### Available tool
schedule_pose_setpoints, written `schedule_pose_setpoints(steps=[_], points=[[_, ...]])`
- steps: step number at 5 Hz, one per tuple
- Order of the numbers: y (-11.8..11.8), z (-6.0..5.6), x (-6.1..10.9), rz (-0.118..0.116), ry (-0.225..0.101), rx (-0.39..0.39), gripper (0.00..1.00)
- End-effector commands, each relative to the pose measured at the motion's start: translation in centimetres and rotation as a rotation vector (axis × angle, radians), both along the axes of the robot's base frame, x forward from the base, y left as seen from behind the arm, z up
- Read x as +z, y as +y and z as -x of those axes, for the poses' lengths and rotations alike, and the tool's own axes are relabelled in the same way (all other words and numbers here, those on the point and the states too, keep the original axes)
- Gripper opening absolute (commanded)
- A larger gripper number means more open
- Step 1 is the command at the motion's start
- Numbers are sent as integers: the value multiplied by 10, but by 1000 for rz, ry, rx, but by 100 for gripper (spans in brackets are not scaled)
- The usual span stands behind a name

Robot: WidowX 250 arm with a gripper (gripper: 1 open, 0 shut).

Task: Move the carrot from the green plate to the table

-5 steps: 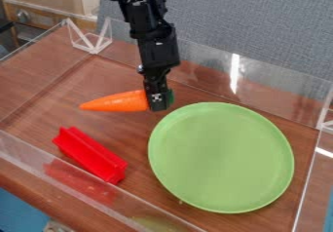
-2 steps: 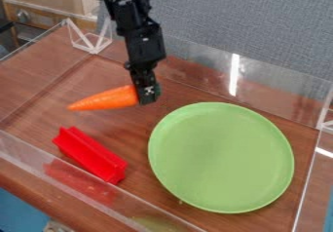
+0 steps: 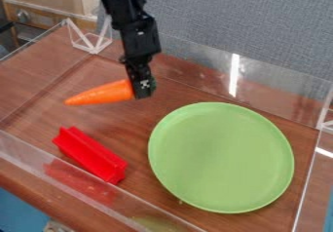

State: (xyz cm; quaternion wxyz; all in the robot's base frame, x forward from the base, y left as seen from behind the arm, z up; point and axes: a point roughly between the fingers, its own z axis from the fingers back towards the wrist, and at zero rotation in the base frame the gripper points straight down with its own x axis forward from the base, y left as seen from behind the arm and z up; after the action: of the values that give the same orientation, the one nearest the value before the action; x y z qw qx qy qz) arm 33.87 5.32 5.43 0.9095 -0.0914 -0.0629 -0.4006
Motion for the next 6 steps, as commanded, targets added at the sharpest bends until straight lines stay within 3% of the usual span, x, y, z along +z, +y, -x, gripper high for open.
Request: schedule_pose_setpoints(steps=[1, 3, 4, 6], points=[[-5, -4, 10, -9, -50, -55, 0], [-11, -1, -11, -3, -48, -181, 0], [-13, 5, -9, -27, -57, -224, 0], [-33, 19, 10, -81, -84, -170, 0]])
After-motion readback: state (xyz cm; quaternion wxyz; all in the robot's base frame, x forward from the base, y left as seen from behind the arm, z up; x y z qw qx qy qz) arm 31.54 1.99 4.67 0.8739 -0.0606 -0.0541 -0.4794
